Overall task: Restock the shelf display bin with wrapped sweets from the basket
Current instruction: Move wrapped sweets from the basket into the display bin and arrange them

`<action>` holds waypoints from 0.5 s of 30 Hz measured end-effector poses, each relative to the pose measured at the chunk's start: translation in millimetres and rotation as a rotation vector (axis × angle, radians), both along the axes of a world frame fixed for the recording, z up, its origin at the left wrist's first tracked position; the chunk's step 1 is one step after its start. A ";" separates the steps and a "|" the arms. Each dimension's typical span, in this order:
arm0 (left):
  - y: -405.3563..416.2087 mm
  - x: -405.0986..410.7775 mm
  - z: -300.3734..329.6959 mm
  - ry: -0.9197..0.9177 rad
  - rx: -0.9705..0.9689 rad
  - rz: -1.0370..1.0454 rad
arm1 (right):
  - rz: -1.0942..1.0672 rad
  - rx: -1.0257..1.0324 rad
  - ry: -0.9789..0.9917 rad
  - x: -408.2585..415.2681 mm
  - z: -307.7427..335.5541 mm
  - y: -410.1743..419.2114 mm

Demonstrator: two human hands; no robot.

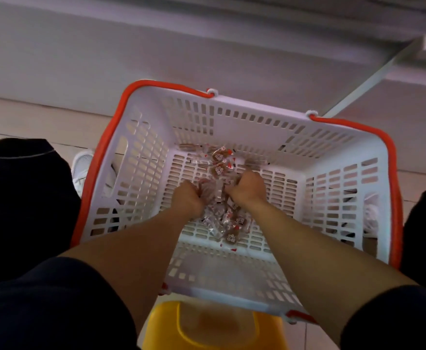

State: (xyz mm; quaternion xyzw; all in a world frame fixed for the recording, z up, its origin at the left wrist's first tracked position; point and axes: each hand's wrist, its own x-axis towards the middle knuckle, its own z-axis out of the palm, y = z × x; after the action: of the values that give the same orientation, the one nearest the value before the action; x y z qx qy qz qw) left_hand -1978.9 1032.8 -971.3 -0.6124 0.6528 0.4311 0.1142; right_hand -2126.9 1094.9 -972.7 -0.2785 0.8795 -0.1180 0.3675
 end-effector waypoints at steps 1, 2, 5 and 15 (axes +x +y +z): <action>2.9 0.8 -1.2 0.028 -0.006 0.020 | -0.006 0.001 -0.043 -1.9 0.7 0.6; 6.1 0.8 -0.8 0.065 -0.002 0.040 | 0.018 0.002 -0.076 -3.2 2.0 1.7; 12.0 1.6 2.2 0.168 0.010 0.133 | 0.043 -0.019 -0.178 -6.9 6.5 7.2; -4.5 15.8 49.8 0.461 0.521 0.560 | -0.568 -0.204 -1.094 -45.1 71.2 28.6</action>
State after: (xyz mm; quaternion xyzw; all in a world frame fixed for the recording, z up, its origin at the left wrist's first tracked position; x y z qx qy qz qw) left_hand -1963.0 1028.3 -921.5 -0.6043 0.3401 0.7206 -0.0048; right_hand -2172.0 1123.5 -901.6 0.0332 0.5880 -0.4202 0.6904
